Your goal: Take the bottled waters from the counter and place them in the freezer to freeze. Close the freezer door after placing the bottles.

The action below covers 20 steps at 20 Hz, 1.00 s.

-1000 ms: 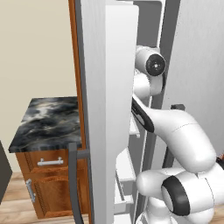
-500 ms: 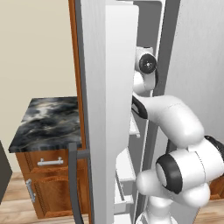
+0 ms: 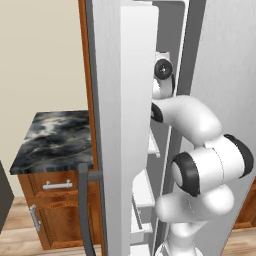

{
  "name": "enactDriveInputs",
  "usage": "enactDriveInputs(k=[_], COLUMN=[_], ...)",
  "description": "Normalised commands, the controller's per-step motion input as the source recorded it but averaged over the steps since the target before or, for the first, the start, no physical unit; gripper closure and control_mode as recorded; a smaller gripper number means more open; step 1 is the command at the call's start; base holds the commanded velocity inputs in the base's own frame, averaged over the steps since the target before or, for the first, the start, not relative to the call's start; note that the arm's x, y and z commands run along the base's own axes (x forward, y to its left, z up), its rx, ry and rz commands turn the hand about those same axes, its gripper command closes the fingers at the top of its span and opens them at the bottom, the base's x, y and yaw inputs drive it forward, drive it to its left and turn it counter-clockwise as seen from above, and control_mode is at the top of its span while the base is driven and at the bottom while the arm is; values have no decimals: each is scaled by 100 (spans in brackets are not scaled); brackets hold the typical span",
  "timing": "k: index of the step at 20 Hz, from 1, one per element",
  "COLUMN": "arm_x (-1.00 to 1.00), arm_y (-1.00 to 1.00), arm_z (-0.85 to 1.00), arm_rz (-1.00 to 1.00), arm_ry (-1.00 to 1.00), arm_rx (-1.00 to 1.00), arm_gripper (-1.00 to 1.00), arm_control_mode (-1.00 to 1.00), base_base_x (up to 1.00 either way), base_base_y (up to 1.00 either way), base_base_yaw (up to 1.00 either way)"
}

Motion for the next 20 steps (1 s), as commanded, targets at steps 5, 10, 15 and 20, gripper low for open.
enactDriveInputs(k=[5,10,15,20], arm_x=[11,9,16,7], arm_y=[0,0,0,0], arm_z=[-29,-27,-16,-12], arm_rz=[0,0,0,0], arm_ry=[0,0,0,1], arm_rx=[0,0,0,0], arm_gripper=[100,100,100,-100], arm_control_mode=[-100,-100,-100,-100], base_base_x=[0,0,0,0], base_base_y=[0,0,0,0], base_base_yaw=[0,0,0,0])
